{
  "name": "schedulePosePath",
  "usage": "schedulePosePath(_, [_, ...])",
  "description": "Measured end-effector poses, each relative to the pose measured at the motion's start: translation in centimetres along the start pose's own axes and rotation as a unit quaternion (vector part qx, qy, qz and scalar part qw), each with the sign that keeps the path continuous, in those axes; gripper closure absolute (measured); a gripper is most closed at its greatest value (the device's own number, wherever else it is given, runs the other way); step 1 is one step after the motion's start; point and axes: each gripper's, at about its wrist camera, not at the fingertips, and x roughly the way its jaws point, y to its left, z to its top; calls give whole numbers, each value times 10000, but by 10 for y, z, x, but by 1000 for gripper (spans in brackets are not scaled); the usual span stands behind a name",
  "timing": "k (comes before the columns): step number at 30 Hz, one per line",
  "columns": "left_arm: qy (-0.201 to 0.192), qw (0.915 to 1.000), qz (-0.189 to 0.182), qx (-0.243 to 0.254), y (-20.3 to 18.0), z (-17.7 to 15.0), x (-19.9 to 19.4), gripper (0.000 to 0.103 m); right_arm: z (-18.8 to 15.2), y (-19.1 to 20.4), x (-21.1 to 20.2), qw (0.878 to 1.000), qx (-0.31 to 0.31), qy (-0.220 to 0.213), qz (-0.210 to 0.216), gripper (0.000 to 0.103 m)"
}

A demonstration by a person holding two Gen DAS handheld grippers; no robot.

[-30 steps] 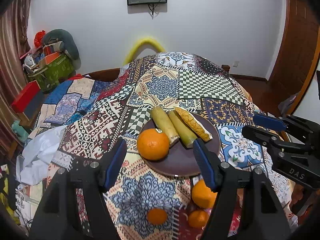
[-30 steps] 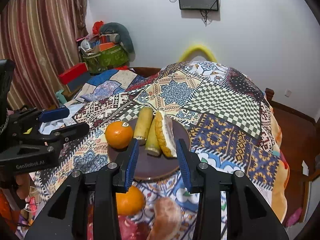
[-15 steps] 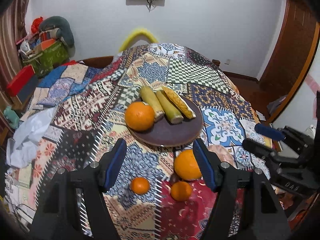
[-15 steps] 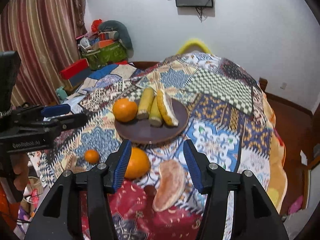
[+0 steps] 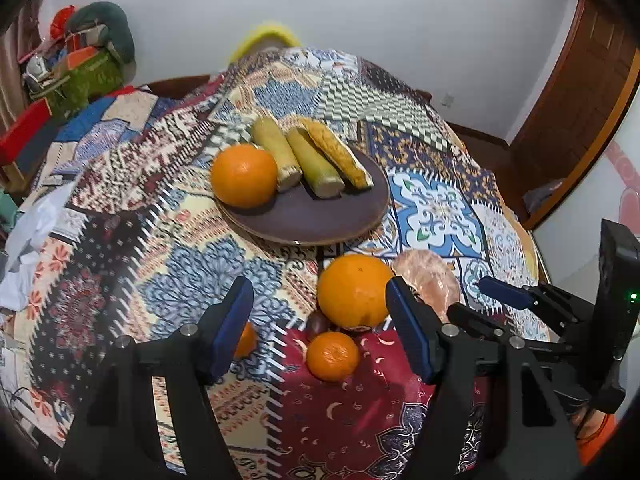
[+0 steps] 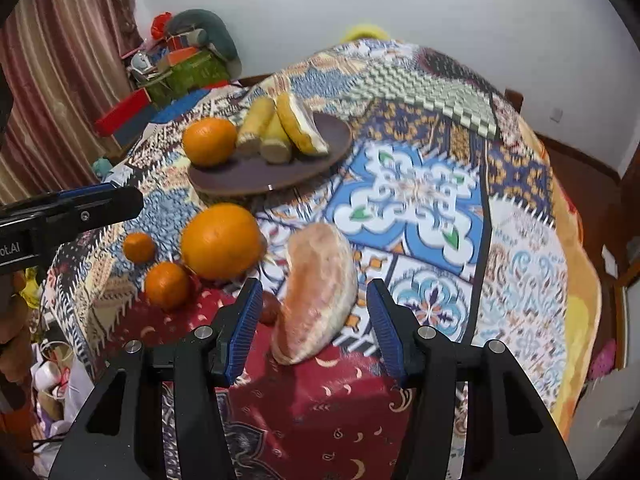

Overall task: Organize fruits
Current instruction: 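Grasp the pink pomelo segment with the right tool while the left grasps a large orange, then carry the pomelo segment with the right tool while the left carries the orange to the plate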

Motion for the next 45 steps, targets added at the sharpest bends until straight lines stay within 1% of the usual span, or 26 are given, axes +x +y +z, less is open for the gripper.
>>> schedulePosePath(6, [225, 9996, -23, 187, -14, -6, 22, 35, -13, -7, 11, 9996, 111, 240, 128, 53])
schedulePosePath(10, [322, 9990, -28, 295, -19, -7, 32, 35, -15, -6, 14, 9997, -25, 217, 122, 53])
schedulePosePath(12, [368, 9988, -31, 318, -21, -6, 37, 35, -13, -7, 15, 9996, -77, 224, 126, 53])
schedulePosePath(14, [394, 9986, -44, 358, -22, -6, 40, 35, -11, -10, 16, 9997, -140, 182, -32, 53])
schedulePosePath(17, [430, 9983, -46, 384, -22, -6, 44, 35, -8, -19, 17, 9998, -42, 160, -118, 53])
schedulePosePath(22, [531, 9978, -65, 382, -23, -5, 55, 35, -2, -20, 15, 9999, -51, 141, -75, 53])
schedulePosePath(26, [560, 9976, -103, 404, -24, -4, 62, 35, 4, -16, 23, 9997, -70, 199, 104, 53])
schedulePosePath(32, [634, 9970, -175, 410, -25, -1, 72, 35, 13, -11, 36, 9996, -212, 185, 69, 53])
schedulePosePath(34, [624, 9971, -183, 399, -25, 0, 75, 35, 15, -12, 38, 9996, -237, 156, 87, 55])
schedulePosePath(35, [614, 9971, -181, 402, -25, 0, 76, 35, 14, -13, 38, 9996, -238, 136, 64, 59])
schedulePosePath(36, [610, 9971, -184, 415, -25, 0, 77, 35, 14, -14, 39, 9996, -246, 134, 44, 60])
schedulePosePath(38, [580, 9971, -231, 439, -26, 1, 80, 38, 13, -17, 39, 9997, -197, 97, 127, 61])
schedulePosePath(45, [522, 9971, -214, 504, -26, 3, 78, 39, 14, -18, 36, 9998, -156, 14, 129, 63])
